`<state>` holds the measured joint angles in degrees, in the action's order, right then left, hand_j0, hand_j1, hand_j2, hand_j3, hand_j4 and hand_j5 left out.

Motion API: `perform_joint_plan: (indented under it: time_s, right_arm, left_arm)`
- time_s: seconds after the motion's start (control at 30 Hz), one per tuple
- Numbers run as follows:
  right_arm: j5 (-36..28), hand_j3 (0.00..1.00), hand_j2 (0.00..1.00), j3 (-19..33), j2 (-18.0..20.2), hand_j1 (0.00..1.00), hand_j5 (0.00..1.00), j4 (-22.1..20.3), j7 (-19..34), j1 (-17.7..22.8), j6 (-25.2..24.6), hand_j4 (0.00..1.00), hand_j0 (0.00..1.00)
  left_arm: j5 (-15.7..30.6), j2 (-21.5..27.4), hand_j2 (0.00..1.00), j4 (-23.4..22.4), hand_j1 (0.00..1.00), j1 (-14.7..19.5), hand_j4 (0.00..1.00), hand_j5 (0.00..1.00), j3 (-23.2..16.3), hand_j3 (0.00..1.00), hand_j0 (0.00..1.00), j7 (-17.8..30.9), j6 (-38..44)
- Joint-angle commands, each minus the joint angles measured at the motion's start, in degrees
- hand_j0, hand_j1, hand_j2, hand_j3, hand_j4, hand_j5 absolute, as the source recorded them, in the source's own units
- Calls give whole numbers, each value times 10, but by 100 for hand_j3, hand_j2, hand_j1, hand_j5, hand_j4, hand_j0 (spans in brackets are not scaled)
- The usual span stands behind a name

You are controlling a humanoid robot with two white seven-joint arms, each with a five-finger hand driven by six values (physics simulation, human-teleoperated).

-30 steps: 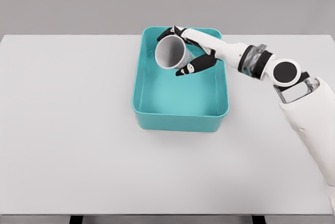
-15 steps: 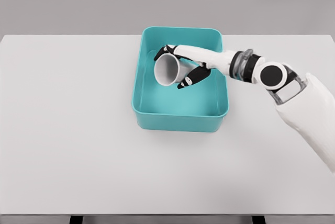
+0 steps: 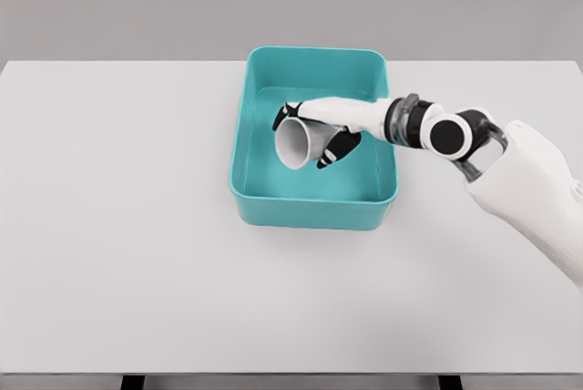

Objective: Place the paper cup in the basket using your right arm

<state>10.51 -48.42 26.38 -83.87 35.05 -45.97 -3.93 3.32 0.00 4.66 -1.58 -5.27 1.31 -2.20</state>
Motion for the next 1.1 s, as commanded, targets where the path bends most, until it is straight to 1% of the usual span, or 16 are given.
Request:
perform_joint_plan:
  time_s: [0.0,0.03,0.13,0.17,0.2,0.23,0.57,0.67,0.7,0.73,0.97,1.0,1.07]
  right_arm:
    - [22,47,47,-14,-2,47,47,8,-1,-1,0,47,47]
    - [36,47,47,-19,-3,47,47,8,-1,-2,1,47,47]
    - [40,48,48,-19,-5,48,48,8,-1,-2,1,48,48]
    - [42,53,53,-19,-5,53,53,7,-1,-2,1,53,53]
    - [42,62,62,-19,-5,62,62,8,-1,-2,0,62,62]
    - [42,70,70,-19,-5,70,70,8,-1,-2,-1,70,70]
    - [42,73,73,-16,-4,73,73,4,-1,-6,-11,73,73]
    - [42,80,80,-15,-4,80,80,4,-1,-7,-12,80,80]
    - [42,80,80,-15,-4,80,80,4,-1,-7,-15,80,80]
    - [42,86,86,-14,-4,86,86,4,-1,-7,-18,86,86]
    - [42,88,88,-13,-4,88,88,3,-1,-11,-18,88,88]
    - [42,92,92,-13,-4,92,92,3,-1,-11,-18,92,92]
    - [42,92,92,-13,-4,92,92,3,-1,-12,-18,92,92]
  left_arm:
    - [0,0,100,0,100,0,100,100,0,100,100,0,0]
    - [0,0,100,0,100,0,100,100,0,100,100,0,1]
    - [0,0,100,0,100,0,100,100,0,100,100,0,0]
    - [0,0,100,0,100,0,100,100,0,100,100,0,0]
    - [0,0,100,0,100,0,100,100,0,100,100,0,0]
    - [0,0,100,0,100,0,100,100,0,100,100,0,0]
    - [-1,0,100,0,100,0,100,100,0,100,100,0,0]
    - [0,0,100,0,100,0,100,100,0,100,100,0,0]
    - [-1,0,100,0,100,0,100,100,0,100,100,0,0]
    - [0,0,100,0,100,0,100,100,0,100,100,0,0]
    - [0,0,100,0,100,0,100,100,0,100,100,0,0]
    - [-1,0,100,0,100,0,100,100,0,100,100,0,0]
    - [0,0,100,0,100,0,100,100,0,100,100,0,0]
